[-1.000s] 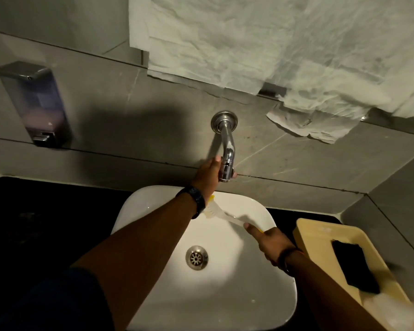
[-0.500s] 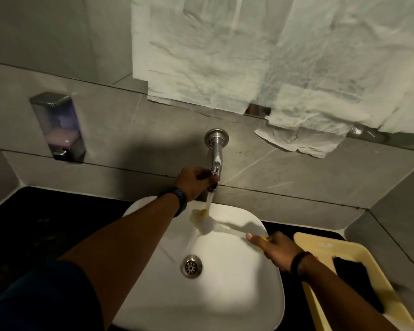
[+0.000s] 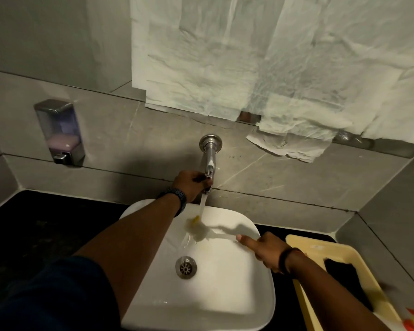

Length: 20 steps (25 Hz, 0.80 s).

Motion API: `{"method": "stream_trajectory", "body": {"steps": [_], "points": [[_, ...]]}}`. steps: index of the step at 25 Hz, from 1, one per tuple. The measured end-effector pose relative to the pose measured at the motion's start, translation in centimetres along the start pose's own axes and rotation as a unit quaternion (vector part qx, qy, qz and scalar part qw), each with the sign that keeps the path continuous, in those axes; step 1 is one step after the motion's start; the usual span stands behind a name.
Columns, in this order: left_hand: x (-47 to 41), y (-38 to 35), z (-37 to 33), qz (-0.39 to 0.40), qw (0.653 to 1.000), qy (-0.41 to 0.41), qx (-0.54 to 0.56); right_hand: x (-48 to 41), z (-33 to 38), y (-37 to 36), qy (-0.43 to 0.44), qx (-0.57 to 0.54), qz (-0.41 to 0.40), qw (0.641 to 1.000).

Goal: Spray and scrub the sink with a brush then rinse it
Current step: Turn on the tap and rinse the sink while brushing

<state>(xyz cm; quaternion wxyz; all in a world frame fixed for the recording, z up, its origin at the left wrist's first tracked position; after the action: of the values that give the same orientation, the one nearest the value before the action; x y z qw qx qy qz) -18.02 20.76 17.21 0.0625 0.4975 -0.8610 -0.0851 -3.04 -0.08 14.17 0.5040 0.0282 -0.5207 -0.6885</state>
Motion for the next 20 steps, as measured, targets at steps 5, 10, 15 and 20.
{"method": "stream_trajectory", "body": {"steps": [5,10,15,20], "points": [[0.2,-0.3,0.3,0.001,1.0,0.012,0.018,0.7,-1.0,-0.3,-0.078,-0.106,0.068,0.989],[0.3,-0.3,0.4,0.008,1.0,0.011,0.005,0.4,0.7,1.3,0.048,0.07,-0.1,0.991],[0.4,-0.2,0.2,0.009,1.0,0.006,-0.015,0.9,3.0,1.8,0.131,0.335,-0.27,0.893],[0.3,-0.1,0.3,0.012,0.999,0.009,-0.031,0.1,2.3,1.9,0.065,0.18,-0.216,0.957]]}}
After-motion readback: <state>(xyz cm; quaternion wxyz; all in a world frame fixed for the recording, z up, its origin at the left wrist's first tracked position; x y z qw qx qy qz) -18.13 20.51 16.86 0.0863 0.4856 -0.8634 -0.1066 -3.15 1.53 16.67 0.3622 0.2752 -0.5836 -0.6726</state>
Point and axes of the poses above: each hand's wrist, its own x-axis away from the middle knuckle, its own y-axis out of the back of the hand, z = x × y, the point moved 5 cm from there along -x, towards the middle knuckle, and after that the axes turned 2 degrees about z, right-handed, at the moved point
